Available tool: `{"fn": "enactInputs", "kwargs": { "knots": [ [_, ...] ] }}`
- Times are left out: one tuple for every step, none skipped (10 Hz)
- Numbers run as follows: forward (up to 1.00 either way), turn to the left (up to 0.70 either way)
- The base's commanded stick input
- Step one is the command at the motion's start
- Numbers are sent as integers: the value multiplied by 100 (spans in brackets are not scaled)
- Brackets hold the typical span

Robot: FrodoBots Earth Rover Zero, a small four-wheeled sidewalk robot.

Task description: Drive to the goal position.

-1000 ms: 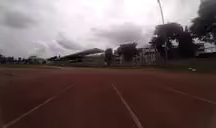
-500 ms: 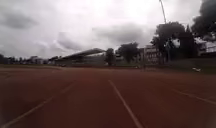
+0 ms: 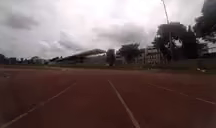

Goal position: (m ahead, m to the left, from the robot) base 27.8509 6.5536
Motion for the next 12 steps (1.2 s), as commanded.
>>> {"fn": "enactInputs", "kwargs": {
  "knots": [
    [70,0],
    [70,0],
    [70,0],
    [70,0],
    [70,0],
    [70,0],
    [70,0],
    [70,0],
    [70,0],
    [70,0],
    [70,0],
    [70,0]
  ]
}}
